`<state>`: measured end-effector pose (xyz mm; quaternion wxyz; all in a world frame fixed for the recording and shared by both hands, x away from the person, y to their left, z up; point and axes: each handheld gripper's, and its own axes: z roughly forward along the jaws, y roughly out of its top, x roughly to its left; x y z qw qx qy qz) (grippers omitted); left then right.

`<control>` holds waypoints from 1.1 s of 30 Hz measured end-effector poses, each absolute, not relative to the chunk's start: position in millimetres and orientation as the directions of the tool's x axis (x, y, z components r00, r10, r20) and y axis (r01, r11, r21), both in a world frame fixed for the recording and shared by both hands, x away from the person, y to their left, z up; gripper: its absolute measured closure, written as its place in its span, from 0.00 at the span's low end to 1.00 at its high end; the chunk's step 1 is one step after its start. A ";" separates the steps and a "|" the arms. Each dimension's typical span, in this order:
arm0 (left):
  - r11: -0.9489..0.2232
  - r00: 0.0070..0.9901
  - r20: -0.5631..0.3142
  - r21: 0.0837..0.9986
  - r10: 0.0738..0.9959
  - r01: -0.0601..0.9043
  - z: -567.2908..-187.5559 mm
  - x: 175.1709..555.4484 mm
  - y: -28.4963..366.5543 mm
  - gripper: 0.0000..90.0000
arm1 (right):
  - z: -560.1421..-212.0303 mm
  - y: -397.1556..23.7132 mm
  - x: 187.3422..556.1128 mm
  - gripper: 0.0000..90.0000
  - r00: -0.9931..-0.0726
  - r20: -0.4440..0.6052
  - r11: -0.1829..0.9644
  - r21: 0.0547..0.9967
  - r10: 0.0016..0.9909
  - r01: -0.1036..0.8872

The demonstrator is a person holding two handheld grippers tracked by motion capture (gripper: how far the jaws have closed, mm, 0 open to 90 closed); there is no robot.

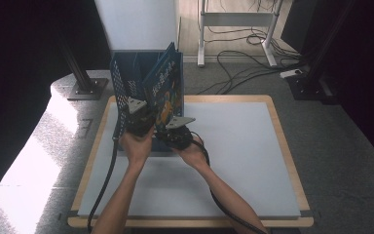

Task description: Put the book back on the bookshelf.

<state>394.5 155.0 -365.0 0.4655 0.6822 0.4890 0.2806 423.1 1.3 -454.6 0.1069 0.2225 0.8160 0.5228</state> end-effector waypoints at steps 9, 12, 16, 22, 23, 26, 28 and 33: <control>-0.103 0.365 -0.072 0.892 0.928 0.440 -383.7 401.1 152.9 0.93 | -458.8 -14.1 419.9 0.90 -0.888 0.063 0.345 0.907 0.456 0.242; -0.107 0.364 -0.071 0.888 0.929 0.447 -388.5 402.9 152.7 0.93 | -458.5 -16.6 418.4 0.90 -0.890 0.062 0.345 0.908 0.452 0.239; -0.095 0.373 -0.085 0.894 0.924 0.438 -393.0 403.5 158.1 0.92 | -457.7 -24.0 413.9 0.88 -0.897 0.054 0.345 0.912 0.438 0.223; -0.104 0.358 -0.072 0.888 0.931 0.447 -400.8 411.4 161.6 0.91 | -452.7 -30.8 408.8 0.86 -0.901 0.037 0.349 0.915 0.432 0.205; -0.104 0.358 -0.072 0.888 0.931 0.447 -400.8 411.4 161.6 0.91 | -452.7 -30.8 408.8 0.86 -0.901 0.037 0.349 0.915 0.432 0.205; -0.088 0.367 -0.097 0.886 0.925 0.456 -401.9 416.2 167.6 0.90 | -452.5 -36.1 407.9 0.85 -0.899 0.023 0.360 0.911 0.438 0.199; -0.093 0.367 -0.089 0.887 0.926 0.452 -402.1 415.9 166.9 0.90 | -452.8 -37.3 408.1 0.85 -0.897 0.026 0.362 0.910 0.441 0.204; -0.101 0.387 -0.092 0.886 0.918 0.452 -399.1 415.1 171.3 0.85 | -456.8 -46.5 412.3 0.80 -0.893 0.062 0.340 0.911 0.445 0.233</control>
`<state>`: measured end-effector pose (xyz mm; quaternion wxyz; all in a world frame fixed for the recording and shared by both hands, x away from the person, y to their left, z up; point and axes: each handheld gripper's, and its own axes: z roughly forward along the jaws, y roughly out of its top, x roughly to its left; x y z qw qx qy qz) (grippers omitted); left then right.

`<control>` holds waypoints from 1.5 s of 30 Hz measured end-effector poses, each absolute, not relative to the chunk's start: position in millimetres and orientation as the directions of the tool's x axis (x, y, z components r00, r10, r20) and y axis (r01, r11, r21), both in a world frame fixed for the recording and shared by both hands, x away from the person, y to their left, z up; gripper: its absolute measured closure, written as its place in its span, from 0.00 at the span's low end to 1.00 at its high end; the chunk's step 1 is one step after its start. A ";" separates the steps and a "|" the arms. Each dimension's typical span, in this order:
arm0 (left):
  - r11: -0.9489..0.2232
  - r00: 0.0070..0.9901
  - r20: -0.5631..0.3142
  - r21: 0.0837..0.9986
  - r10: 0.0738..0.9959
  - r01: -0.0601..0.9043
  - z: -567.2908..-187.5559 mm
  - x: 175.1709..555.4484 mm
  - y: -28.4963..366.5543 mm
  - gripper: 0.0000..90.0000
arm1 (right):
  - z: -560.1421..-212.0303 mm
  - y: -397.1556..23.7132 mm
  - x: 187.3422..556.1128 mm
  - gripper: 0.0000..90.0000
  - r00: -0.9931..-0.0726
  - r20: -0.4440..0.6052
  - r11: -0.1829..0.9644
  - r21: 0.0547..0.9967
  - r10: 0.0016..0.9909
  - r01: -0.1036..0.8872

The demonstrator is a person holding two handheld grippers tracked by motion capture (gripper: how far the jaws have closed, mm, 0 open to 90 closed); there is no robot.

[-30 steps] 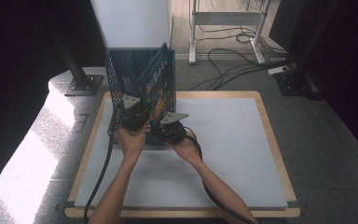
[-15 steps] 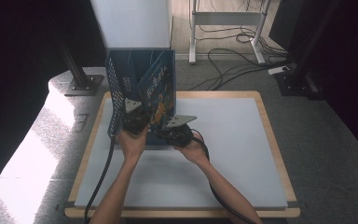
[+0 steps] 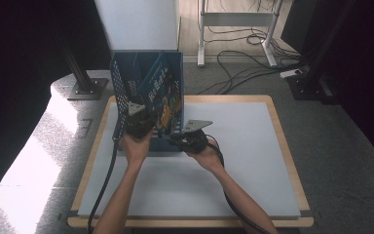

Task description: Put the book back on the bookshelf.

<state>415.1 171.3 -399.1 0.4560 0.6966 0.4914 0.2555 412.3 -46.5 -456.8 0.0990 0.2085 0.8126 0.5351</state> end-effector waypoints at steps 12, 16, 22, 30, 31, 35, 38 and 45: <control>-0.125 0.447 -0.098 0.888 0.889 0.442 -383.4 396.0 184.8 0.34 | -457.1 -57.4 407.5 0.48 -0.893 0.046 0.373 0.898 0.447 0.233; -0.135 0.473 -0.098 0.891 0.876 0.434 -381.5 388.9 186.5 0.27 | -459.8 -61.5 407.9 0.40 -0.895 0.040 0.407 0.881 0.444 0.241; -0.199 0.534 -0.074 0.878 0.842 0.436 -383.8 375.1 188.4 0.16 | -463.1 -71.2 406.6 0.29 -0.881 0.026 0.423 0.870 0.473 0.252; -0.212 0.563 -0.067 0.884 0.824 0.416 -386.0 362.7 190.1 0.09 | -461.1 -87.7 401.1 0.21 -0.862 0.018 0.422 0.867 0.506 0.266; -0.221 0.574 -0.062 0.885 0.816 0.410 -386.5 359.3 190.1 0.08 | -460.6 -89.8 400.5 0.20 -0.860 0.022 0.419 0.867 0.510 0.271; -0.245 0.586 -0.038 0.885 0.809 0.396 -388.4 354.0 189.1 0.05 | -459.5 -96.7 398.1 0.16 -0.867 0.032 0.416 0.868 0.497 0.270; -0.261 0.597 -0.026 0.883 0.802 0.389 -391.0 350.8 188.5 0.02 | -458.9 -101.8 395.2 0.15 -0.865 0.021 0.422 0.867 0.502 0.266; -0.276 0.624 -0.033 0.878 0.780 0.391 -399.7 345.7 189.0 0.00 | -457.8 -115.4 388.1 0.06 -0.852 0.000 0.442 0.855 0.524 0.271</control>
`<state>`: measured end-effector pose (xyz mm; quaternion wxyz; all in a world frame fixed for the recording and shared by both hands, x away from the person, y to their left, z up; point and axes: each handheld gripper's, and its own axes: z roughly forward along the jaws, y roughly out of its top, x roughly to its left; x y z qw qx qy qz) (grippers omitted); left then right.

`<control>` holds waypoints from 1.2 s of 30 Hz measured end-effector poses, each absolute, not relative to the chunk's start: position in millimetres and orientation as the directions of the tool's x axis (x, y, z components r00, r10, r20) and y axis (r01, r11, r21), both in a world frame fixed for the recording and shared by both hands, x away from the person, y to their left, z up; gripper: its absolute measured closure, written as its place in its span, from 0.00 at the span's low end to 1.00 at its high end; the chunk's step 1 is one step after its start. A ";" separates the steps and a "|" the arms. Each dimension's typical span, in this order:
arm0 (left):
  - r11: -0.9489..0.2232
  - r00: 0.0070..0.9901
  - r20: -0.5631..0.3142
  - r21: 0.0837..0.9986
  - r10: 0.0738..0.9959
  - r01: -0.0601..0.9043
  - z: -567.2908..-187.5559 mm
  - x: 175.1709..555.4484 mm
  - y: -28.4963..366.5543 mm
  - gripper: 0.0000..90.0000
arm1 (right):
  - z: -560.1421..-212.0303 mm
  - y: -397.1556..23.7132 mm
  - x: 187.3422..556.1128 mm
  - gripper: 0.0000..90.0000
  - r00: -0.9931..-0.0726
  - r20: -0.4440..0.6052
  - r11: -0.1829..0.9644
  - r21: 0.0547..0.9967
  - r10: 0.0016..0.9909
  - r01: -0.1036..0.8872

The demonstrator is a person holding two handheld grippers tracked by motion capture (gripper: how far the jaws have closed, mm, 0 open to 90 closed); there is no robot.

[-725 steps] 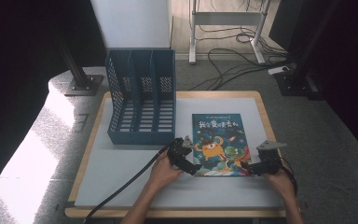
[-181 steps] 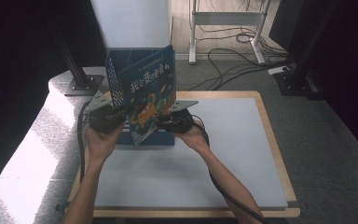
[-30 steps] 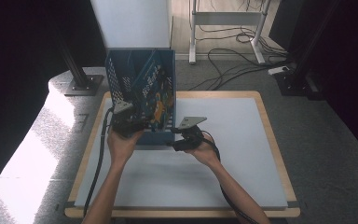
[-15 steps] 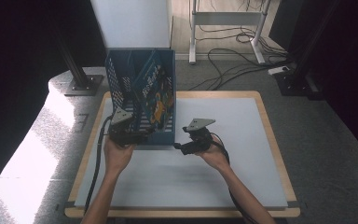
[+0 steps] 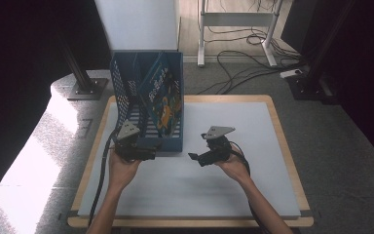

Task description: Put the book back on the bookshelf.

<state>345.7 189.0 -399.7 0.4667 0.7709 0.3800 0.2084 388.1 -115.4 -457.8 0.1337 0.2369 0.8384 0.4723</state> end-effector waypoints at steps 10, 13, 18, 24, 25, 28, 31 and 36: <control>-0.315 0.653 -0.050 0.846 0.755 0.430 -414.8 341.8 195.8 0.00 | -457.1 -140.9 379.9 0.00 -0.825 -0.032 0.467 0.836 0.565 0.288; -0.309 0.660 -0.066 0.846 0.748 0.434 -419.0 340.0 198.4 0.00 | -457.1 -150.6 378.5 0.00 -0.812 -0.030 0.460 0.836 0.583 0.300; -0.314 0.670 -0.066 0.847 0.739 0.430 -427.7 335.5 200.6 0.00 | -456.1 -166.5 374.8 0.00 -0.795 -0.036 0.453 0.837 0.605 0.307; -0.314 0.682 -0.076 0.847 0.728 0.429 -436.7 331.1 203.0 0.00 | -456.3 -182.6 369.5 0.00 -0.778 -0.031 0.435 0.843 0.628 0.317; -0.314 0.683 -0.075 0.848 0.727 0.428 -437.8 330.5 203.4 0.00 | -457.1 -189.3 367.5 0.00 -0.770 -0.016 0.418 0.847 0.637 0.328; -0.308 0.682 -0.084 0.847 0.727 0.433 -443.4 326.0 206.1 0.00 | -458.3 -201.0 364.3 0.00 -0.757 -0.003 0.396 0.853 0.653 0.339; -0.311 0.680 -0.080 0.846 0.729 0.433 -445.2 324.0 207.1 0.00 | -459.5 -211.3 361.9 0.00 -0.746 0.000 0.385 0.857 0.665 0.343; -0.318 0.681 -0.072 0.845 0.729 0.430 -449.2 317.6 211.0 0.00 | -460.1 -226.1 357.1 0.00 -0.726 0.004 0.370 0.859 0.687 0.355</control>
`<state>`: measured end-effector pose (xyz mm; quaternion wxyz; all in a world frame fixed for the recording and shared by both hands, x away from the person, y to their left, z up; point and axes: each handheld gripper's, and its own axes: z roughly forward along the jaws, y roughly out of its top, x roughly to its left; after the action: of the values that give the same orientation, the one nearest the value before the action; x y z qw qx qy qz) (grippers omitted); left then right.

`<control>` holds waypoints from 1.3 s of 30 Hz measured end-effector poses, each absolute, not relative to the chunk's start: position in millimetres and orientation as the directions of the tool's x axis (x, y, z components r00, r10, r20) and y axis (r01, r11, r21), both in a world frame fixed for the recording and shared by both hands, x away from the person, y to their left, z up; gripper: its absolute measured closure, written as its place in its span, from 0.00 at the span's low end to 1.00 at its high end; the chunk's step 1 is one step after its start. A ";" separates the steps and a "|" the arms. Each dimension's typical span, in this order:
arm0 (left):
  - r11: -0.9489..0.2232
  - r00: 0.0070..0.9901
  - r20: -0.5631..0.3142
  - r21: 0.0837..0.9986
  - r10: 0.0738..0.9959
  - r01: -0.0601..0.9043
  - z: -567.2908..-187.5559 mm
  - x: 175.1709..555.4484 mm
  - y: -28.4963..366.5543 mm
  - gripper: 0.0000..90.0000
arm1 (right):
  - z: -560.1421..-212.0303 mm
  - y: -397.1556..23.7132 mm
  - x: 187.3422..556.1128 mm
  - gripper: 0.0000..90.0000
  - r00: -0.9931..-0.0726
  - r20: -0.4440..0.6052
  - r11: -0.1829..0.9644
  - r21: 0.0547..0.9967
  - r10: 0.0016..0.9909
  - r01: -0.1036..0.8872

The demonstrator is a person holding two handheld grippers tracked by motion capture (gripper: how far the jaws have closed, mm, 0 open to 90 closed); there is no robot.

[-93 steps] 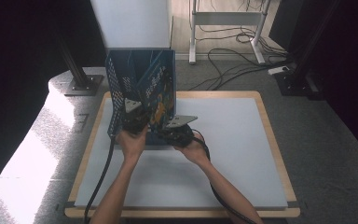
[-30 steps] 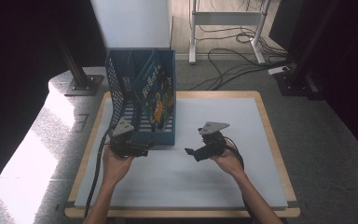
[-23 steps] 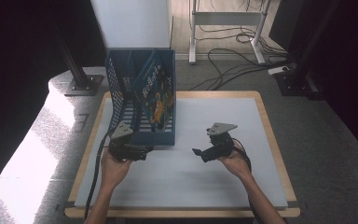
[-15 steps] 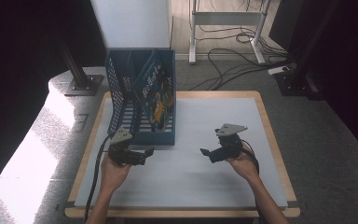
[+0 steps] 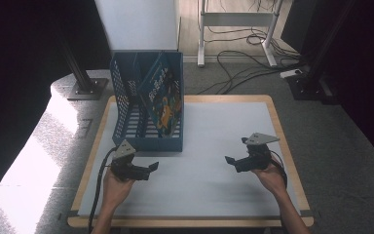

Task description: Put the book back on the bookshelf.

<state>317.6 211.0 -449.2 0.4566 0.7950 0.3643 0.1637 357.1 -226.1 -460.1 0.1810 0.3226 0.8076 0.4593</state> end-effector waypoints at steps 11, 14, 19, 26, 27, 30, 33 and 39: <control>-0.324 0.688 -0.077 0.841 0.722 0.433 -463.7 306.0 221.4 0.00 | -464.8 -266.5 337.3 0.00 -0.676 -0.013 0.371 0.844 0.737 0.388; -0.319 0.685 -0.084 0.840 0.724 0.439 -470.2 303.4 225.6 0.00 | -470.5 -275.1 331.8 0.00 -0.660 -0.003 0.360 0.840 0.751 0.406; -0.334 0.678 -0.068 0.831 0.732 0.444 -477.6 301.0 227.8 0.00 | -480.4 -288.2 324.6 0.00 -0.637 0.007 0.346 0.835 0.771 0.429; -0.351 0.676 -0.072 0.812 0.733 0.467 -490.7 301.4 225.9 0.00 | -496.2 -297.3 318.8 0.00 -0.611 0.009 0.347 0.816 0.792 0.462; -0.351 0.676 -0.072 0.812 0.733 0.467 -490.7 301.4 225.9 0.00 | -496.2 -297.3 318.8 0.00 -0.611 0.009 0.347 0.816 0.792 0.462; -0.368 0.675 -0.074 0.792 0.734 0.487 -501.3 303.4 223.4 0.00 | -508.0 -298.0 317.8 0.00 -0.603 0.004 0.362 0.797 0.798 0.484; -0.379 0.673 -0.077 0.776 0.736 0.503 -508.5 305.2 221.6 0.00 | -517.2 -297.8 317.9 0.00 -0.595 -0.004 0.377 0.777 0.803 0.504; -0.421 0.659 -0.063 0.723 0.749 0.548 -524.2 309.3 216.3 0.00 | -530.0 -297.6 318.6 0.00 -0.584 0.004 0.382 0.752 0.812 0.536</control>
<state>309.3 216.3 -524.2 0.3710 0.8318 0.3898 0.1359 318.6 -297.6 -530.0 0.1867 0.4159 0.8102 0.3685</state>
